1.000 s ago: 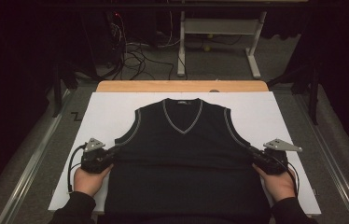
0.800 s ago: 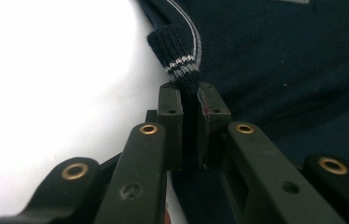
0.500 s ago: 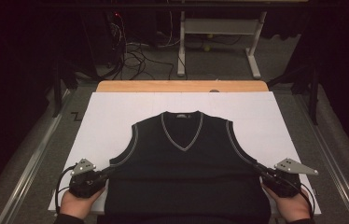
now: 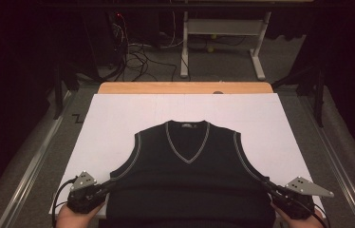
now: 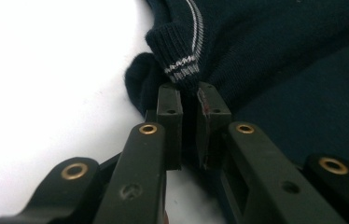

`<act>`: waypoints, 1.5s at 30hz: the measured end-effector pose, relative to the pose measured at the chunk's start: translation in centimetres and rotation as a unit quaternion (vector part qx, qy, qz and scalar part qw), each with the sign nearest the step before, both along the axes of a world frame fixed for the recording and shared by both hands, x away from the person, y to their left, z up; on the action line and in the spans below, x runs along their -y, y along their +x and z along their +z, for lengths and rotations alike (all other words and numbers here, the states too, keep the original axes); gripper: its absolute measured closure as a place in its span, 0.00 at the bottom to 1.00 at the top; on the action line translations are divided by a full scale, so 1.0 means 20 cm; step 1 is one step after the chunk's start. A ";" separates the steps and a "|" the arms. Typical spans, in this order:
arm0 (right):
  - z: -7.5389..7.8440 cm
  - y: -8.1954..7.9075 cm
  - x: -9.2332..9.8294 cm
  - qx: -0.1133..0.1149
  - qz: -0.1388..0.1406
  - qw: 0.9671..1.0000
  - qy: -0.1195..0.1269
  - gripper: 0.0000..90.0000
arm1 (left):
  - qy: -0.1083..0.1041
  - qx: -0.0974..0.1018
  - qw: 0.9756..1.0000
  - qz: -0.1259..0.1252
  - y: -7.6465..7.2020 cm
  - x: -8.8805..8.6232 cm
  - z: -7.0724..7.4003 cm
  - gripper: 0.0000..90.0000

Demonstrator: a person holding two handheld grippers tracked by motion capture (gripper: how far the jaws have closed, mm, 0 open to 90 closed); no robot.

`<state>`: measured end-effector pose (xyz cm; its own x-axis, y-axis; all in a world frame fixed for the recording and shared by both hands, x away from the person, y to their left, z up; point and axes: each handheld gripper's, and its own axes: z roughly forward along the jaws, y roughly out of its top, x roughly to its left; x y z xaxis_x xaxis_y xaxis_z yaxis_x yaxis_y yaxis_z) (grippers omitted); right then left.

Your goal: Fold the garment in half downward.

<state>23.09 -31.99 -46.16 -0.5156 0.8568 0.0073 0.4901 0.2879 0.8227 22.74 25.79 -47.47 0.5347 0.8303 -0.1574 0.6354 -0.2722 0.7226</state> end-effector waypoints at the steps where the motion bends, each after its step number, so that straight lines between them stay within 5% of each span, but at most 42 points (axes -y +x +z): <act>1: 0.00 -0.01 0.00 -0.002 -0.001 1.000 0.001 0.94 | -0.001 0.001 1.000 -0.002 -0.01 0.00 0.00 0.87; 3: 0.00 -0.01 0.00 -0.002 0.001 1.000 0.002 0.93 | -0.002 0.003 1.000 -0.005 -0.02 0.00 0.00 0.85; 5: 0.00 0.00 0.01 0.000 0.000 1.000 0.015 0.75 | -0.016 0.009 1.000 -0.011 -0.01 -0.01 0.01 0.70; 6: 0.00 0.00 0.01 0.000 0.000 1.000 0.015 0.75 | -0.022 0.015 1.000 -0.010 -0.01 -0.02 0.01 0.70; 8: 0.03 0.03 0.00 0.007 -0.006 1.000 0.027 0.55 | -0.042 0.026 0.999 -0.006 0.01 -0.02 0.03 0.54; 11: 0.04 0.05 -0.01 0.020 -0.012 0.999 0.024 0.44 | -0.047 0.057 0.997 0.006 0.05 -0.02 0.05 0.44; 14: 0.07 0.14 -0.02 0.027 -0.015 0.999 0.037 0.27 | -0.056 0.061 0.997 -0.009 0.13 0.00 0.07 0.23; 22: 0.10 0.32 -0.08 0.046 -0.018 0.998 0.033 0.02 | -0.053 0.066 0.996 0.014 0.35 0.08 0.12 0.04; 27: 0.14 0.44 -0.12 0.053 -0.018 0.998 0.026 0.00 | -0.057 0.059 0.997 0.015 0.48 0.10 0.14 0.00; 31: 0.16 0.53 -0.14 0.054 -0.025 0.998 0.021 0.00 | -0.041 0.052 0.998 0.014 0.56 0.12 0.16 0.00; 45: 0.14 0.82 -0.22 0.016 -0.047 0.999 0.001 0.00 | -0.037 0.034 0.998 0.042 0.87 0.16 0.21 0.00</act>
